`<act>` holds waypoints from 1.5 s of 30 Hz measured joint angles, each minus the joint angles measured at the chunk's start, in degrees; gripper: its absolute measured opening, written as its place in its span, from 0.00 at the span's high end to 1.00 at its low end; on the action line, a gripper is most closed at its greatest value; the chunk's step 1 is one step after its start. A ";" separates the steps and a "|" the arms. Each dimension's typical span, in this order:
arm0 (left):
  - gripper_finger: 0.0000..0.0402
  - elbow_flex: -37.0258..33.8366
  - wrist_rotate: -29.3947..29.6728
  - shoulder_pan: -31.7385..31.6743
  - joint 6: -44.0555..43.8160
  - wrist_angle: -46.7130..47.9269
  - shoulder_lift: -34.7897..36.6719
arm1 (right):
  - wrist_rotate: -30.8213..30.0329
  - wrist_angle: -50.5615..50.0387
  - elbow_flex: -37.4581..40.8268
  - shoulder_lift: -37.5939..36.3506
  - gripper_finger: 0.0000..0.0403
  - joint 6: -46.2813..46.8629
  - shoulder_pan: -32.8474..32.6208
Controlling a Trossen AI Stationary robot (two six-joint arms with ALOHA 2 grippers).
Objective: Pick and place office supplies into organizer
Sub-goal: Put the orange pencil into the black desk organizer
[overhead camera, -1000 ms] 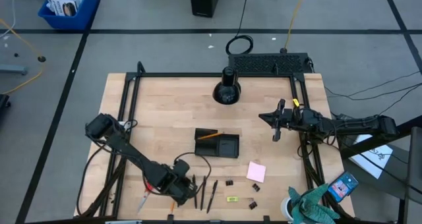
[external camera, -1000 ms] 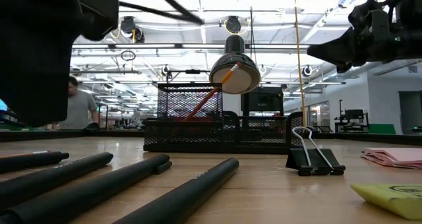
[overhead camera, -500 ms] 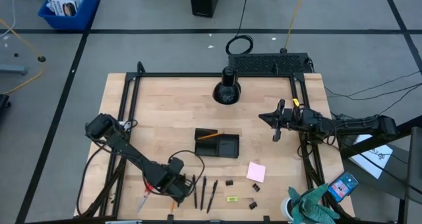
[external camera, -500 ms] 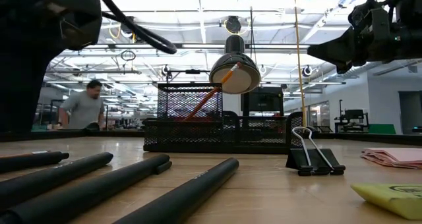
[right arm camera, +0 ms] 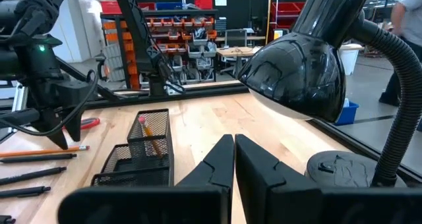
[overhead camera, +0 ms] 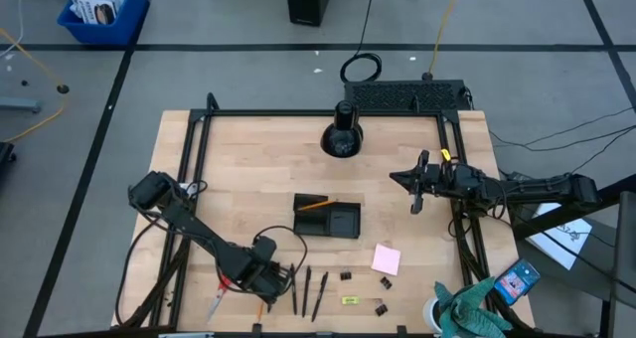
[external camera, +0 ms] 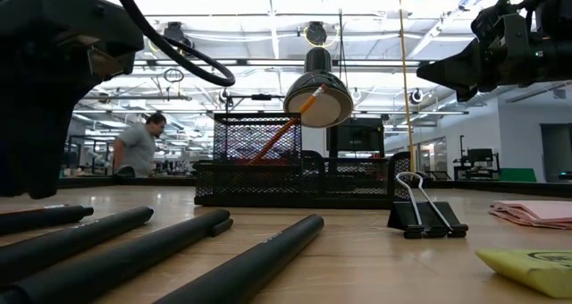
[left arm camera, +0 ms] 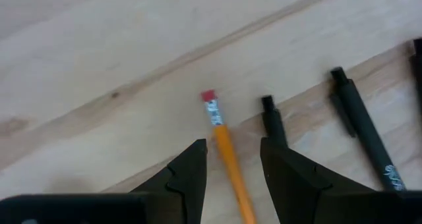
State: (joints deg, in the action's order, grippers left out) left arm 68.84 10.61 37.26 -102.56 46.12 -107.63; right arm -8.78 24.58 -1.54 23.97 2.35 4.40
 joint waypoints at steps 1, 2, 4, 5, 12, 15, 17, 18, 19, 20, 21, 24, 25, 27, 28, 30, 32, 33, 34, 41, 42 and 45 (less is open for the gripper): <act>0.63 -0.53 0.25 0.00 0.00 -1.16 0.00 | 0.01 0.00 -0.02 0.00 0.98 0.00 0.00; 0.63 -1.26 0.50 0.00 0.00 -2.61 0.00 | 0.00 -0.02 0.00 0.00 0.98 0.00 0.00; 0.63 -2.99 1.07 0.00 -0.24 -6.04 -0.41 | 0.00 0.00 0.00 0.00 0.98 0.00 0.00; 0.63 -3.41 1.55 0.02 -0.22 -7.43 -0.79 | 0.00 0.02 -0.02 0.00 0.98 0.00 0.00; 0.63 -4.35 0.44 -0.09 0.00 -9.04 -3.52 | 0.07 -0.01 0.00 0.02 0.98 0.82 0.00; 0.63 -4.35 0.11 -0.09 0.51 -9.00 -3.58 | 0.05 0.01 0.00 0.04 0.98 1.09 0.00; 0.65 -4.35 -0.29 -0.11 1.64 -8.77 -3.58 | 0.07 0.00 0.00 0.04 0.98 1.09 0.00; 0.67 -4.35 -0.62 -0.11 2.28 -8.52 -3.58 | 0.05 0.02 -0.01 0.04 0.98 1.09 0.00; 0.69 -4.37 -1.10 -0.11 2.91 -8.26 -3.58 | 0.05 0.02 -0.02 0.04 0.98 1.09 0.00; 0.72 -4.37 -1.68 -0.24 3.54 -8.06 -3.58 | 0.04 0.02 -0.01 0.04 0.98 1.09 0.00; 0.76 -4.39 -2.20 -0.34 3.75 -7.85 -3.58 | 0.04 0.02 -0.01 0.04 0.98 1.09 0.00; 0.87 -4.41 -2.27 -0.40 4.73 -7.91 -3.58 | 0.04 0.02 -0.02 0.04 0.98 1.09 0.00; 0.91 -4.41 -2.41 -0.51 5.24 -7.92 -3.58 | 0.04 0.02 0.00 0.04 0.98 1.09 0.00; 0.97 -4.41 -2.26 -0.52 6.38 -7.78 -3.58 | 0.04 0.02 0.00 0.04 0.98 1.09 0.00; 0.97 -4.41 -1.58 -0.47 7.02 -7.77 -3.58 | 0.04 0.02 -0.02 0.04 0.98 1.09 0.00; 0.96 -4.41 0.82 -0.34 8.33 -7.79 -3.59 | 0.04 0.05 -0.01 0.04 0.98 1.09 0.00; 0.95 -4.42 3.30 -0.07 9.02 -7.79 -3.56 | 0.07 0.02 -0.01 0.07 0.98 1.09 0.00; 0.95 -4.48 5.23 0.06 9.18 -7.81 -3.56 | 0.04 0.02 -0.01 0.05 0.98 1.10 0.00; 0.96 -4.63 7.69 0.11 9.38 -7.68 -3.61 | 0.05 0.02 -0.02 0.05 0.98 1.19 0.00; 0.97 -5.38 17.62 -0.39 13.13 -5.64 -0.44 | 1.46 0.02 0.00 0.07 0.98 1.53 0.00; 0.97 -5.42 18.89 -0.39 14.04 -5.37 0.80 | 1.44 0.01 -0.01 0.05 0.98 1.53 0.00; 0.99 -5.09 24.67 -0.37 17.76 -6.20 5.44 | 1.44 0.33 -0.02 0.07 0.98 1.51 0.00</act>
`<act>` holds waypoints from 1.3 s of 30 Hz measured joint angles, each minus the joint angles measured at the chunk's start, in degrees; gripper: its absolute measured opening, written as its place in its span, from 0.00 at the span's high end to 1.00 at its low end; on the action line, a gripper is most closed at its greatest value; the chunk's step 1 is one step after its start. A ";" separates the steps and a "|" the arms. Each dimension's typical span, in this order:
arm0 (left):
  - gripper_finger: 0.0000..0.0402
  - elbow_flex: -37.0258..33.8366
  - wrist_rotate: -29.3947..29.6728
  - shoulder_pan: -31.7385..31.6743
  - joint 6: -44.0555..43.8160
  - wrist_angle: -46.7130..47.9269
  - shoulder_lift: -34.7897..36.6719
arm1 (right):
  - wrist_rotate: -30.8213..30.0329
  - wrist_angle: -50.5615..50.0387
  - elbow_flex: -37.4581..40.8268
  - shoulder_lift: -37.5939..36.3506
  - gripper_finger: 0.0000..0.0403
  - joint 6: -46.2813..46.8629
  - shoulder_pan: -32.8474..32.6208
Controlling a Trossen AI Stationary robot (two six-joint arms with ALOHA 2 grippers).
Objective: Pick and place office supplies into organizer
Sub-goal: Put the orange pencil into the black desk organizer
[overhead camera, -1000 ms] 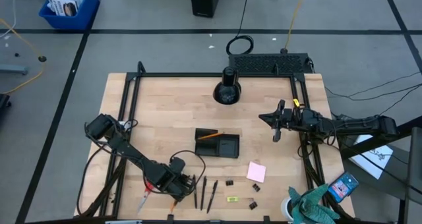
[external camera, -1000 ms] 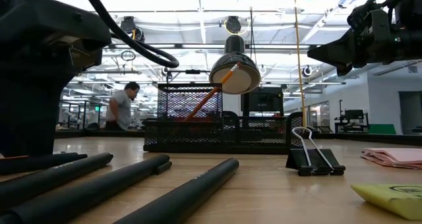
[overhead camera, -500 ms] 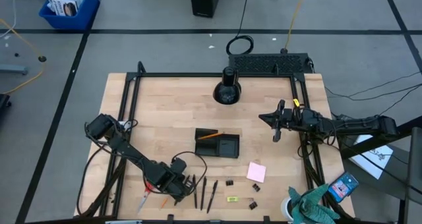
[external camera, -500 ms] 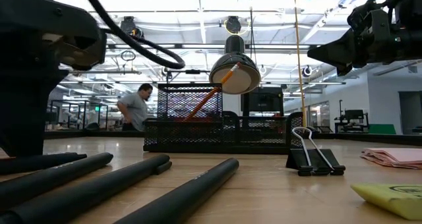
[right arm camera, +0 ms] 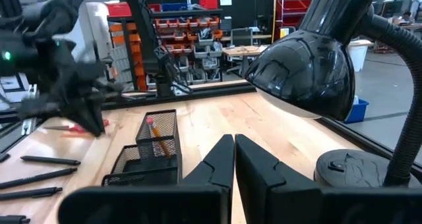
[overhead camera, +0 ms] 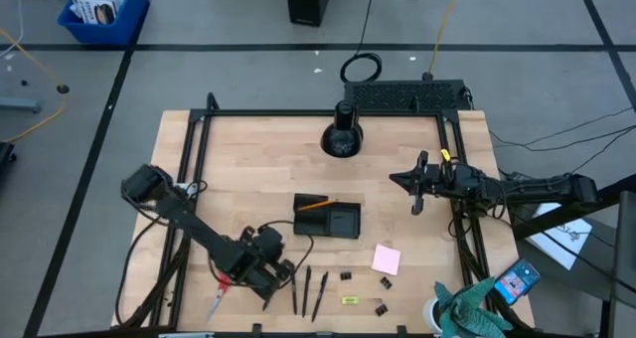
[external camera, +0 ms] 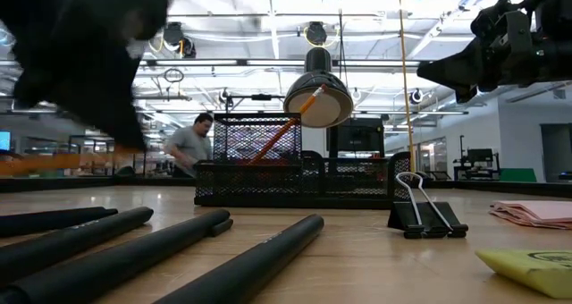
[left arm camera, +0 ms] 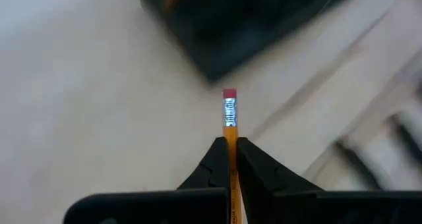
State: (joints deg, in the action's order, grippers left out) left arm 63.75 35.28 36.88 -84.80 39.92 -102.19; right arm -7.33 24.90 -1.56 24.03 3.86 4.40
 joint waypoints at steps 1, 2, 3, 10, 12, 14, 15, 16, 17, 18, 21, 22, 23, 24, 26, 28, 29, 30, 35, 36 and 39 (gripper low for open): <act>0.99 -0.04 2.12 0.00 1.82 0.09 1.60 | 0.00 0.21 0.02 0.00 0.98 0.00 0.00; 0.99 -0.07 4.31 0.00 4.31 -0.35 3.31 | -0.02 0.18 0.00 -0.02 0.98 0.00 0.00; 0.98 -0.07 7.09 -0.04 7.59 -1.60 5.05 | -0.02 0.24 0.01 -0.02 0.98 0.01 0.00; 0.98 0.07 16.66 -3.17 49.25 -21.73 15.51 | -0.06 0.44 0.00 0.00 0.98 0.00 0.00; 0.99 0.12 16.36 -4.14 63.81 -30.75 17.28 | -0.05 0.57 0.00 0.00 0.98 0.01 0.00; 0.98 0.17 13.88 -5.30 77.29 -39.33 18.25 | -0.07 0.57 0.02 -0.01 0.98 0.00 0.00; 0.98 0.18 11.02 -5.98 83.36 -43.30 18.53 | -0.07 0.57 0.02 0.00 0.98 0.01 0.00; 0.97 0.20 7.89 -6.84 89.06 -46.63 18.60 | -0.07 0.57 0.01 -0.01 0.98 0.00 0.00; 0.96 0.20 4.35 -7.79 93.94 -49.61 18.60 | -0.09 0.57 0.00 -0.02 0.98 0.00 0.00; 0.96 0.20 0.90 -8.67 97.89 -51.68 18.60 | -0.07 0.57 0.00 0.00 0.98 0.00 0.00; 0.98 -0.38 -7.58 -12.30 103.26 -54.92 18.60 | -0.09 0.57 0.01 0.00 0.98 0.00 0.00; 0.99 -1.17 -9.77 -13.85 103.76 -55.89 18.64 | -0.07 0.57 0.02 0.00 0.98 0.00 0.00; 0.99 -2.35 -11.41 -15.48 103.81 -57.23 18.64 | -0.07 0.57 0.00 -0.02 0.98 0.00 0.00; 0.98 -3.84 -12.94 -17.16 103.81 -58.95 18.63 | -0.07 0.57 0.02 0.00 0.98 0.02 0.00; 0.97 -7.59 -16.76 -20.55 103.74 -63.95 18.56 | -0.03 0.57 0.01 -0.01 0.98 0.00 0.00; 0.97 -11.97 -21.22 -23.72 102.65 -70.45 18.56 | 0.03 0.57 0.01 0.00 0.98 0.02 0.00; 0.98 -14.20 -23.36 -25.28 101.38 -73.61 18.58 | 0.04 0.56 0.02 0.00 0.98 0.18 0.00; 0.98 -16.56 -25.29 -26.70 99.99 -76.76 18.58 | 0.05 0.56 0.02 -0.02 0.98 0.47 0.00; 0.97 -25.55 -29.28 -31.48 95.07 -88.80 18.60 | 0.09 0.53 0.02 0.00 0.98 1.44 0.00; 0.97 -26.69 -29.88 -32.07 94.39 -90.21 18.60 | 0.08 0.53 0.00 0.00 0.98 1.44 0.00; 0.99 -28.12 -31.02 -32.99 93.16 -91.09 18.11 | 0.07 0.54 0.02 0.00 0.98 1.22 0.00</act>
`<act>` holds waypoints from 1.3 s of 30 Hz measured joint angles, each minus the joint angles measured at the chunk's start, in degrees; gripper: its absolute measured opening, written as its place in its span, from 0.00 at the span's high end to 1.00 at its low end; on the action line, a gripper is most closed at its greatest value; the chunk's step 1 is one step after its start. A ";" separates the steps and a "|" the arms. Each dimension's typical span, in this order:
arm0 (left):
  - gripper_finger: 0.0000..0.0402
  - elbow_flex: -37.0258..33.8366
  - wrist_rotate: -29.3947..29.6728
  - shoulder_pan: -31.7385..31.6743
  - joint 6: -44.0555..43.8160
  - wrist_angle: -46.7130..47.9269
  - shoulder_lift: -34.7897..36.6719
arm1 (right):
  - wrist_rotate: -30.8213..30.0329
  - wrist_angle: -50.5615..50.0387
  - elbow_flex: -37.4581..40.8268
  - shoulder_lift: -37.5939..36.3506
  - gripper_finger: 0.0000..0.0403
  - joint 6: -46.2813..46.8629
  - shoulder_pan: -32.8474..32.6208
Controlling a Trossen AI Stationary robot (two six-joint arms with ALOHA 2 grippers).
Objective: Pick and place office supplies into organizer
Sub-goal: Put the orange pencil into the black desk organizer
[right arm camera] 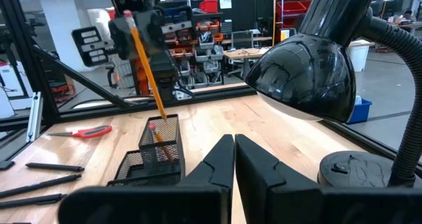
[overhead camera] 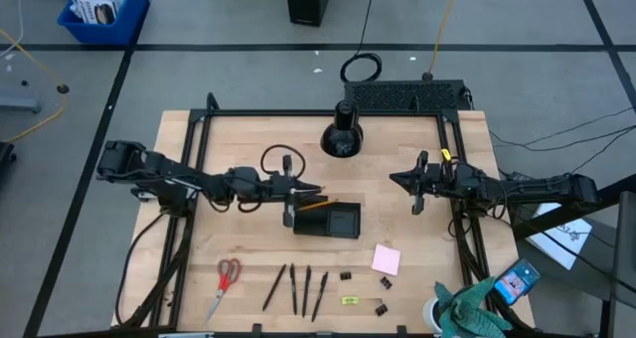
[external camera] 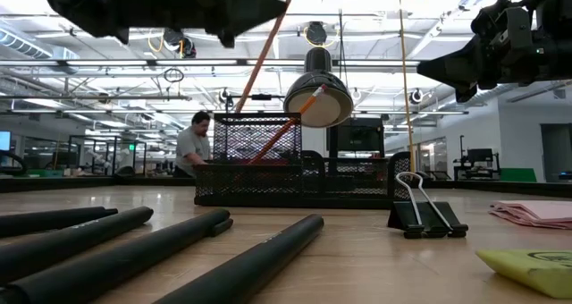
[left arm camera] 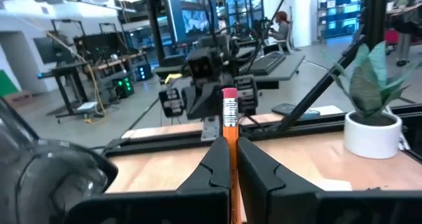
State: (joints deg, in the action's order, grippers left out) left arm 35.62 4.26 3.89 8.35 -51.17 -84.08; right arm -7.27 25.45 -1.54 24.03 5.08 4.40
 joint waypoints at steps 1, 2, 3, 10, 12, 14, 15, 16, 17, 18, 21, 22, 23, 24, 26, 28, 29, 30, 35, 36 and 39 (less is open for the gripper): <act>0.99 -0.13 -0.13 -0.13 -0.35 0.02 -0.27 | 0.00 -0.02 -0.01 0.00 0.98 -0.02 0.00; 0.99 -0.17 -0.21 -0.19 -0.70 0.00 -0.56 | -0.04 -0.01 -0.01 -0.01 0.98 -0.04 0.00; 0.98 0.04 -0.20 -0.19 -1.02 -0.22 -1.14 | -0.04 0.00 0.00 -0.02 0.98 -0.13 0.00; 0.99 0.38 -0.08 -0.50 -1.02 -0.73 -6.44 | -0.09 0.00 0.00 -0.02 0.98 -0.15 0.00; 0.99 0.39 -0.04 -0.85 -1.54 -3.54 -8.88 | -0.11 0.00 0.00 0.00 0.98 -0.17 0.00; 0.97 0.39 0.01 -1.10 -1.68 -5.53 -11.17 | -0.11 0.00 -0.01 -0.02 0.98 -0.17 0.00; 0.96 0.39 0.03 -1.23 -1.80 -6.28 -12.29 | -0.11 0.00 -0.01 0.00 0.98 -0.17 0.00; 0.96 0.39 0.03 -1.36 -2.09 -6.40 -13.20 | -0.11 0.00 -0.01 0.00 0.98 -0.17 0.00; 0.96 0.39 0.08 -1.52 -2.60 -6.35 -13.91 | -0.12 0.00 -0.01 -0.02 0.98 -0.17 0.00; 0.96 0.39 0.12 -1.69 -3.12 -6.43 -14.58 | -0.13 0.00 -0.01 -0.02 0.98 -0.17 0.00; 0.99 0.39 0.25 -2.02 -4.57 -6.50 -16.15 | -0.13 0.00 -0.01 0.00 0.98 -0.19 0.00; 0.99 0.39 0.25 -2.02 -4.86 -6.53 -16.59 | -0.13 0.00 -0.01 -0.01 0.98 -0.22 0.00; 0.98 0.39 0.28 -2.06 -5.07 -6.53 -16.97 | -0.13 0.00 0.00 0.00 0.98 -0.47 0.00; 0.98 0.39 0.33 -2.06 -5.11 -6.36 -17.11 | -0.13 0.00 0.00 0.00 0.98 -0.89 0.00; 0.96 0.39 0.90 -2.06 -5.13 -6.23 -17.12 | -0.14 0.00 -0.01 -0.02 0.98 -1.30 0.00; 0.95 0.39 1.15 -2.06 -5.13 -6.06 -17.10 | -0.14 0.00 -0.01 0.00 0.98 -1.26 0.00; 0.95 0.41 1.15 -2.06 -5.13 -5.91 -17.10 | -0.13 0.00 -0.01 0.00 0.98 -1.26 0.00; 0.96 0.41 1.15 -2.06 -5.07 -5.91 -17.12 | -0.14 0.00 0.00 -0.02 0.98 -1.26 0.00; 0.98 0.48 0.59 -2.06 -5.04 -3.55 -17.10 | -0.13 -0.01 -0.02 -0.01 0.98 -1.26 0.00; 0.97 0.50 0.73 -2.06 -5.46 -2.88 -17.10 | -0.13 -0.02 -0.01 0.00 0.98 -1.26 0.00; 0.94 0.52 1.32 -2.05 -6.37 -1.39 -17.05 | -0.13 -0.02 0.00 -0.02 0.98 -1.26 0.00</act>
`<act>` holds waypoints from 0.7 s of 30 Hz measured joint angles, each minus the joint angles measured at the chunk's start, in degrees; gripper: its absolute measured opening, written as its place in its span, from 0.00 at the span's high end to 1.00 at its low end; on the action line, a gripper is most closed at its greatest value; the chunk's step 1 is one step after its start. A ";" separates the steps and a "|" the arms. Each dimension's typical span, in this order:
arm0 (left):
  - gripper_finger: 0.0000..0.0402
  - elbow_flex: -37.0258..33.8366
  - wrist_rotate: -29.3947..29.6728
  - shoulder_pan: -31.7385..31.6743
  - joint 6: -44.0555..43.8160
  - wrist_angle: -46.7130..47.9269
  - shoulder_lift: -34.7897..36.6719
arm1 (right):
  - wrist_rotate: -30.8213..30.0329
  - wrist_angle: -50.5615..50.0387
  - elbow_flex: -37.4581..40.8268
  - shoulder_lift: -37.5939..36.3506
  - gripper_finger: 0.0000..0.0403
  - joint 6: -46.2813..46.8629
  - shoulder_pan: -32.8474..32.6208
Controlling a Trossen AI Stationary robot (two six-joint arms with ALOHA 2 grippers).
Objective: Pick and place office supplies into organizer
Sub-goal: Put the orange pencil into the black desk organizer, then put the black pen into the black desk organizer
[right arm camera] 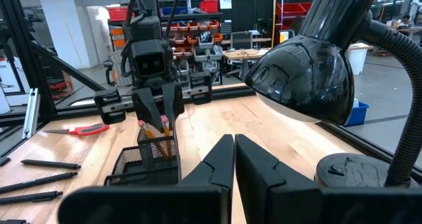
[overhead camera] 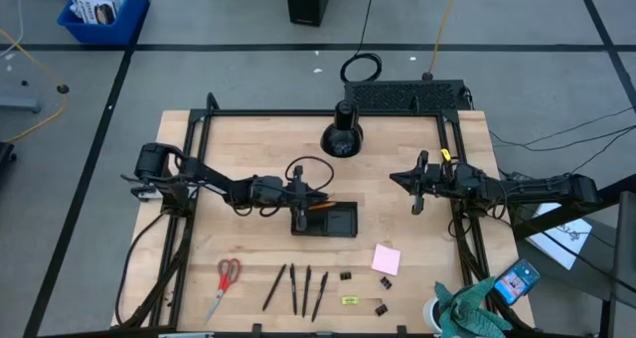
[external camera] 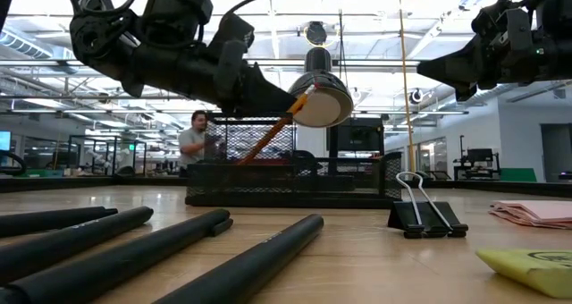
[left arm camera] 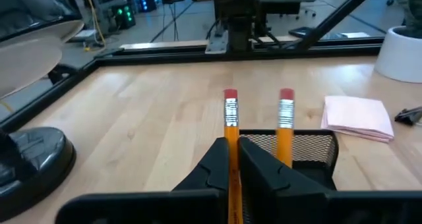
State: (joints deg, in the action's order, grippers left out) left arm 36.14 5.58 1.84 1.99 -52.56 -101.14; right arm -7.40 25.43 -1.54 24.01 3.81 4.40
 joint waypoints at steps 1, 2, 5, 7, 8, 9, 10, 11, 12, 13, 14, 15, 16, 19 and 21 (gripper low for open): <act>0.93 0.00 0.02 -0.02 -0.33 0.14 0.02 | 0.00 0.00 0.00 0.02 0.98 0.00 0.00; 0.93 0.00 0.16 -0.02 -0.67 0.14 0.02 | 0.02 0.00 0.00 0.02 0.98 0.00 0.00; 0.93 0.02 1.63 -0.02 -1.69 -0.20 0.02 | 0.07 -0.02 0.00 0.01 0.98 0.01 0.00; 0.92 -0.02 2.35 -0.02 -3.51 -0.95 -0.01 | 0.09 -0.02 0.00 0.02 0.98 0.00 0.00; 0.92 -0.04 2.44 -0.03 -4.87 -1.43 -0.03 | 0.09 -0.02 0.00 0.02 0.98 0.00 0.00; 0.91 -0.04 2.44 -0.11 -6.30 -1.88 -0.03 | 0.09 -0.02 0.00 0.00 0.98 0.02 0.00; 0.90 -0.04 2.25 -0.24 -7.54 -2.21 -0.01 | 0.09 -0.02 0.00 0.02 0.98 0.01 0.00; 0.88 -0.04 1.45 -0.38 -8.40 -2.40 -0.01 | 0.09 -0.02 0.00 0.02 0.98 0.02 0.00; 0.85 -0.04 0.79 -0.44 -8.60 -2.50 -0.01 | 0.09 -0.02 0.00 0.01 0.98 0.02 0.00; 0.83 -0.04 0.41 -0.47 -8.69 -2.80 -0.01 | 0.09 -0.02 0.00 0.01 0.98 0.02 0.00; 0.80 -0.04 0.27 -0.45 -8.78 -3.24 -0.01 | 0.09 -0.02 -0.02 0.02 0.98 0.02 0.00; 0.77 -0.03 0.18 -0.43 -8.84 -3.52 -0.01 | 0.11 -0.02 0.00 0.00 0.98 0.02 0.00; 0.74 0.06 0.15 -0.43 -8.84 -3.48 -0.01 | 0.11 -0.02 -0.02 0.02 0.98 0.02 0.00; 0.65 0.85 -0.02 -0.43 -8.50 -3.27 -0.01 | 0.11 -0.02 -0.01 0.02 0.98 0.02 0.00; 0.59 1.76 -0.02 -0.43 -8.33 -3.23 -0.01 | 0.13 -0.26 -0.02 0.00 0.98 0.02 0.00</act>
State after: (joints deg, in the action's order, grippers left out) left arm 37.90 5.56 1.41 -6.35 -55.79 -101.14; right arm -7.27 25.17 -1.56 24.01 3.84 4.40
